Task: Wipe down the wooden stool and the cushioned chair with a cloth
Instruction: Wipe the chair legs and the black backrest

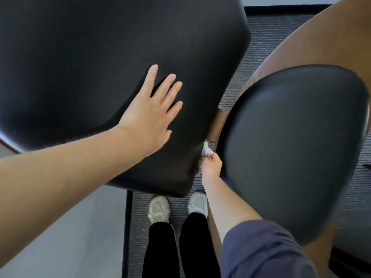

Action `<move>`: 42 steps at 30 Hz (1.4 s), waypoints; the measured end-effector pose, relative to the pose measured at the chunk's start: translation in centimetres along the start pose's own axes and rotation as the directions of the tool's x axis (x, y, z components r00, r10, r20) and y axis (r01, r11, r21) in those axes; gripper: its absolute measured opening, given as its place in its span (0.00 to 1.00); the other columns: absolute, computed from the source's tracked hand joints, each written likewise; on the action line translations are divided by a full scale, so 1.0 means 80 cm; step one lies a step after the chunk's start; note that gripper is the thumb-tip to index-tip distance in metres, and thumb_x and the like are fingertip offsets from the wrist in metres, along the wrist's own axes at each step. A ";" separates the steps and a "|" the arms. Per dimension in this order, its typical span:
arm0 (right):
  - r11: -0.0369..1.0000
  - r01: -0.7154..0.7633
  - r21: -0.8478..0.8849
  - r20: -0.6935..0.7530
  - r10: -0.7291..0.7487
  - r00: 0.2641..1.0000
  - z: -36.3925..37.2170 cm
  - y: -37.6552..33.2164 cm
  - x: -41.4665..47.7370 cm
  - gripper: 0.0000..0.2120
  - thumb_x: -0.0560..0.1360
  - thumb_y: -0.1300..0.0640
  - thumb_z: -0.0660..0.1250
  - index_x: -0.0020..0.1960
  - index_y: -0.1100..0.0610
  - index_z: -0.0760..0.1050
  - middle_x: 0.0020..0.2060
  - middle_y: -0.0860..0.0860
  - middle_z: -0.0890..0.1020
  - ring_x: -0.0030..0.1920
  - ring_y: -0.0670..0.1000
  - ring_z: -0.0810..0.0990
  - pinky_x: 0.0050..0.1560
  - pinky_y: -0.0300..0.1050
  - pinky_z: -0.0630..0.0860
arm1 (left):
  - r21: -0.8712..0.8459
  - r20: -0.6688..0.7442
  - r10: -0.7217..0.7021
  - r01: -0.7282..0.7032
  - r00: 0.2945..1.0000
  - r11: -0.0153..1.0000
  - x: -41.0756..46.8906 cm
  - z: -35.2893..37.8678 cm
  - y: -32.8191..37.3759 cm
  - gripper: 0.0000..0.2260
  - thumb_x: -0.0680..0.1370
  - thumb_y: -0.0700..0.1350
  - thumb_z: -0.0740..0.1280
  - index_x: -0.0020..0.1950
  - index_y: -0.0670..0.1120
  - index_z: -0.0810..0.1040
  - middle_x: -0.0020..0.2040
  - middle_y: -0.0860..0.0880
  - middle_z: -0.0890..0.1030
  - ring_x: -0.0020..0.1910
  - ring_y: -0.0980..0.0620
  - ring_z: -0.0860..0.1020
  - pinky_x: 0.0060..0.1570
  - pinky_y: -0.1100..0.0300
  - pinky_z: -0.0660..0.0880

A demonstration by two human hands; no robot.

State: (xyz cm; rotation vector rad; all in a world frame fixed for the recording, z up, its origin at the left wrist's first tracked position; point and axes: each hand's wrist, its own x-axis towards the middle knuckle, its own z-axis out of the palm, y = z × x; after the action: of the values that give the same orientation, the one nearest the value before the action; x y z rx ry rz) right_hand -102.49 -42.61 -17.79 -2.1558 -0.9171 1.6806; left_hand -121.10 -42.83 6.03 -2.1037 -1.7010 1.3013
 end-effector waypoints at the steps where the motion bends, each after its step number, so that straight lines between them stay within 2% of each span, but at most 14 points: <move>1: 1.000 -0.009 0.024 -0.007 0.009 1.000 0.003 -0.011 0.006 0.09 0.76 0.62 0.62 0.39 0.53 0.75 0.38 0.50 0.80 0.42 0.51 0.77 0.47 0.45 0.74 | 0.000 -0.002 0.002 -0.002 1.000 1.000 0.001 0.002 0.001 0.32 0.80 0.61 0.39 0.79 0.44 0.38 0.77 0.34 0.37 0.76 0.33 0.37 0.69 0.29 0.38; 3: 0.998 -0.006 0.062 -0.040 0.009 0.999 0.011 -0.040 0.026 0.06 0.76 0.57 0.64 0.41 0.53 0.76 0.41 0.51 0.81 0.44 0.51 0.79 0.50 0.46 0.76 | 0.002 0.001 0.005 -0.005 1.000 1.000 0.002 0.005 0.002 0.33 0.80 0.61 0.39 0.79 0.44 0.38 0.77 0.33 0.36 0.76 0.33 0.36 0.69 0.28 0.37; 5: 0.998 0.024 0.060 -0.044 -0.021 0.999 0.013 -0.064 0.038 0.07 0.77 0.56 0.63 0.40 0.53 0.75 0.41 0.51 0.80 0.43 0.50 0.78 0.49 0.45 0.75 | 0.003 0.009 0.011 -0.011 1.000 1.000 0.003 0.005 0.003 0.33 0.80 0.61 0.39 0.78 0.43 0.36 0.77 0.33 0.36 0.76 0.32 0.36 0.69 0.28 0.37; 9: 1.000 -0.003 0.018 -0.007 0.003 1.000 -0.001 -0.048 0.023 0.11 0.76 0.62 0.61 0.37 0.53 0.74 0.38 0.52 0.80 0.42 0.52 0.78 0.44 0.45 0.75 | -0.020 0.020 0.007 -0.006 1.000 1.000 0.002 0.000 0.002 0.33 0.80 0.60 0.39 0.78 0.42 0.36 0.76 0.32 0.35 0.75 0.31 0.35 0.68 0.28 0.36; 13: 0.998 -0.049 0.040 0.046 0.047 0.998 -0.010 -0.047 0.010 0.10 0.78 0.62 0.63 0.40 0.51 0.77 0.44 0.54 0.82 0.47 0.54 0.81 0.54 0.50 0.78 | -0.061 0.059 0.024 -0.020 0.998 0.998 0.010 -0.008 0.000 0.32 0.81 0.61 0.42 0.79 0.44 0.37 0.76 0.34 0.34 0.75 0.33 0.34 0.67 0.29 0.33; 19: 0.995 -0.059 0.085 -0.019 0.061 0.998 0.009 -0.089 0.037 0.08 0.78 0.61 0.62 0.50 0.54 0.79 0.51 0.54 0.82 0.53 0.52 0.79 0.61 0.50 0.75 | -0.041 0.077 0.153 -0.150 0.985 0.988 0.080 -0.020 -0.013 0.29 0.83 0.59 0.44 0.79 0.47 0.40 0.78 0.38 0.35 0.76 0.37 0.34 0.70 0.32 0.34; 23: 0.987 -0.093 0.132 -0.023 0.097 0.995 0.019 -0.116 0.066 0.09 0.78 0.60 0.61 0.52 0.54 0.79 0.50 0.53 0.81 0.51 0.52 0.79 0.60 0.52 0.76 | 0.030 0.031 0.215 -0.216 0.976 0.976 0.147 -0.024 -0.033 0.29 0.82 0.59 0.43 0.79 0.49 0.40 0.78 0.40 0.36 0.76 0.38 0.34 0.70 0.33 0.33; 27: 0.980 -0.064 0.186 -0.034 0.072 0.997 0.026 -0.151 0.098 0.07 0.78 0.58 0.62 0.49 0.56 0.79 0.49 0.56 0.81 0.53 0.56 0.80 0.60 0.54 0.76 | 0.093 -0.042 0.250 -0.245 0.967 0.965 0.204 -0.027 -0.048 0.29 0.82 0.60 0.42 0.79 0.49 0.40 0.78 0.40 0.36 0.76 0.39 0.34 0.69 0.33 0.31; 31: 0.963 -0.012 0.269 -0.046 0.026 0.999 0.032 -0.210 0.132 0.09 0.77 0.53 0.65 0.41 0.56 0.76 0.42 0.57 0.80 0.45 0.56 0.78 0.51 0.51 0.76 | 0.136 -0.087 0.287 -0.274 0.954 0.952 0.215 -0.018 -0.050 0.30 0.81 0.59 0.40 0.78 0.46 0.37 0.77 0.37 0.34 0.75 0.35 0.33 0.67 0.31 0.29; 35: 0.957 0.033 0.287 -0.044 -0.021 0.999 0.023 -0.281 0.162 0.07 0.78 0.57 0.65 0.41 0.54 0.75 0.45 0.57 0.81 0.47 0.54 0.79 0.54 0.49 0.77 | 0.091 -0.096 0.304 -0.295 0.948 0.951 0.215 -0.016 -0.050 0.31 0.82 0.58 0.40 0.78 0.43 0.37 0.76 0.34 0.33 0.75 0.34 0.32 0.66 0.30 0.29; 39: 0.967 0.048 0.251 -0.035 -0.040 0.999 0.016 -0.326 0.186 0.06 0.79 0.56 0.62 0.47 0.56 0.75 0.44 0.55 0.80 0.43 0.53 0.79 0.45 0.45 0.76 | 0.073 -0.111 0.311 -0.305 0.944 0.950 0.215 -0.016 -0.049 0.31 0.82 0.58 0.40 0.77 0.41 0.35 0.75 0.33 0.32 0.74 0.33 0.31 0.66 0.30 0.28; 42: 0.993 0.035 0.112 -0.012 -0.034 0.999 0.014 -0.333 0.193 0.07 0.79 0.58 0.60 0.50 0.59 0.75 0.46 0.56 0.81 0.47 0.56 0.80 0.47 0.47 0.77 | 0.058 -0.120 0.310 -0.305 0.943 0.951 0.214 -0.016 -0.049 0.31 0.82 0.58 0.40 0.77 0.40 0.35 0.74 0.33 0.31 0.73 0.32 0.30 0.65 0.30 0.27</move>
State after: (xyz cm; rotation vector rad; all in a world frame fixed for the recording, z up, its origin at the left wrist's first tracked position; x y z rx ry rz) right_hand -109.97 -12.83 -15.27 -2.0620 -0.8320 1.6620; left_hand -123.33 -26.37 0.12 -2.4455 -1.3245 1.2278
